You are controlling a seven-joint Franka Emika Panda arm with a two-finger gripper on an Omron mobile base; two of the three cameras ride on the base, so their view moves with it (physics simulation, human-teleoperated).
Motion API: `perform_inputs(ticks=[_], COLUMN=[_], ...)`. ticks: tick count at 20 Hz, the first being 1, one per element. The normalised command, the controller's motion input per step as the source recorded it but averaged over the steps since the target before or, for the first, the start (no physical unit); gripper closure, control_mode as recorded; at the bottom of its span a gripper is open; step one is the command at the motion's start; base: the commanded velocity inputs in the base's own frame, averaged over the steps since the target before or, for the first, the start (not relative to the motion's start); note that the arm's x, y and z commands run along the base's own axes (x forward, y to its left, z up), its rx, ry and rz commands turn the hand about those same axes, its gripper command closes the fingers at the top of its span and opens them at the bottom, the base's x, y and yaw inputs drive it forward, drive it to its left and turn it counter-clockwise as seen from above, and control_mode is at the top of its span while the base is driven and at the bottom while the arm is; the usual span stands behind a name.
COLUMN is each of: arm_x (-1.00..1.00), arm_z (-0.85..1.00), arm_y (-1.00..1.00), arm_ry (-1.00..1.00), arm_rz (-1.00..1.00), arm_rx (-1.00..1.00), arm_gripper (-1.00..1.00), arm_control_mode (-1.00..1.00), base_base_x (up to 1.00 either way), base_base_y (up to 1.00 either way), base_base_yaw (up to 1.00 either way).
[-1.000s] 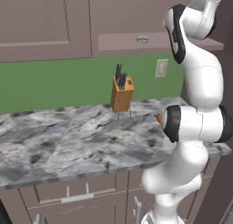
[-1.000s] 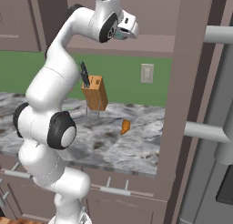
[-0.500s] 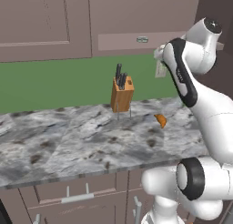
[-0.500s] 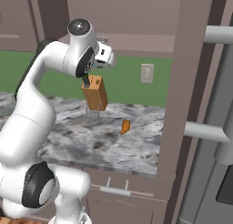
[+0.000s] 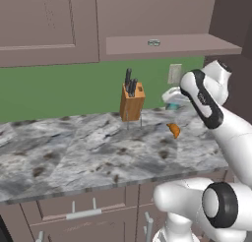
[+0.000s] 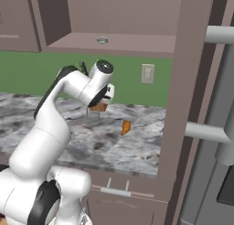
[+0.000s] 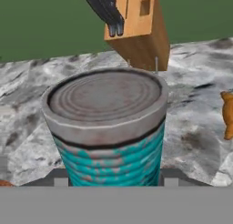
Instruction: Restock the canned food cabinet by taking the new fresh canned food from the counter and placing it in the cabinet. Then, take the old canned food from the cabinet and place it on the counter.
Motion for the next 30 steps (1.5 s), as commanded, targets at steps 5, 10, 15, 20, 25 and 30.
perform_inputs(ticks=[5, 10, 15, 20, 25, 30], arm_x=[0.4, 0.5, 0.04, -0.01, -0.22, -0.01], arm_z=[-1.0, -1.0, -1.0, -0.86, -0.77, -0.57], arm_y=[0.28, 0.67, 0.7, 0.43, 0.18, 0.0], arm_ry=[0.32, 0.14, -0.02, -0.22, -0.38, -0.32], arm_rz=[0.26, 0.19, 0.21, 0.17, 0.11, 0.01], arm_rx=[0.02, -0.07, -0.12, -0.01, 0.0, 0.01], arm_gripper=[1.0, 1.0, 1.0, 1.0, 1.0, 1.0], arm_control_mode=[-1.0, -1.0, -1.0, -1.0, -1.0, -1.0], base_base_x=[0.0, 0.0, 0.0, 0.0, 0.0, 0.0], base_base_y=[0.0, 0.0, 0.0, 0.0, 0.0, 0.0], base_base_yaw=[0.0, 0.0, 0.0, 0.0, 0.0, 0.0])
